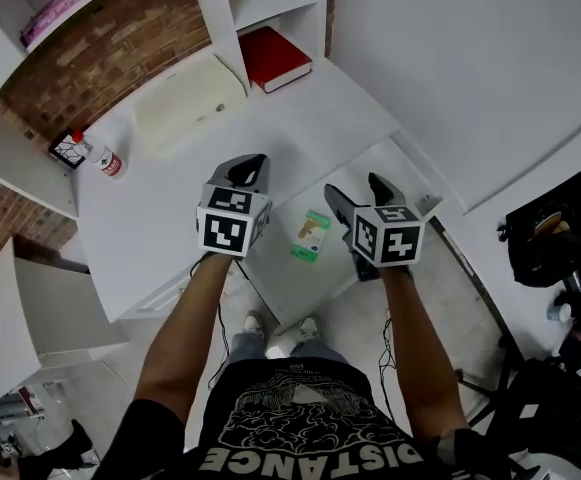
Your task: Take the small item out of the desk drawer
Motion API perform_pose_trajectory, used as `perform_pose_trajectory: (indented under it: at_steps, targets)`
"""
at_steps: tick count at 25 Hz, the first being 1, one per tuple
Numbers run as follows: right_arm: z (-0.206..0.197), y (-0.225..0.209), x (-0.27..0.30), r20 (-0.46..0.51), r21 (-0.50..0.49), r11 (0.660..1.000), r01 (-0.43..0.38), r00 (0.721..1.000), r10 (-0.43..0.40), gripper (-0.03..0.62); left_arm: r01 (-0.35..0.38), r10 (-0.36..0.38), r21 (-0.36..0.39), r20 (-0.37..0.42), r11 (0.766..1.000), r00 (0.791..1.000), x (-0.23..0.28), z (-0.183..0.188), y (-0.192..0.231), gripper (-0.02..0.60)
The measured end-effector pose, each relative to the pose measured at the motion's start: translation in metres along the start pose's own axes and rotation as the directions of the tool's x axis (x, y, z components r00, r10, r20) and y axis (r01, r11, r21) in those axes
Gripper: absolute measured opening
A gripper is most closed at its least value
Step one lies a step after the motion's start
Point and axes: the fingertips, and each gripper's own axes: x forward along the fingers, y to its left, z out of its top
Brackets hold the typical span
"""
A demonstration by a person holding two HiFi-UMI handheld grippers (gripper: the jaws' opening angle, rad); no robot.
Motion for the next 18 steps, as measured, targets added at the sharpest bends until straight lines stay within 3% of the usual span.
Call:
perform_pose_trajectory:
  at_steps: [10,18]
  targets:
    - [-0.059,0.016,0.028,-0.108,0.077,0.988,0.138,0.986,-0.129,0.382,0.165,-0.164,0.011,-0.032,0.986,0.986,0.027,-0.042,0.020,0.002]
    - [-0.113,0.024,0.050,-0.212,0.153,0.939,0.308,0.938,-0.273,0.405,0.342,-0.338,0.053,-0.063,0.938,0.939,0.052,-0.071,0.020,0.002]
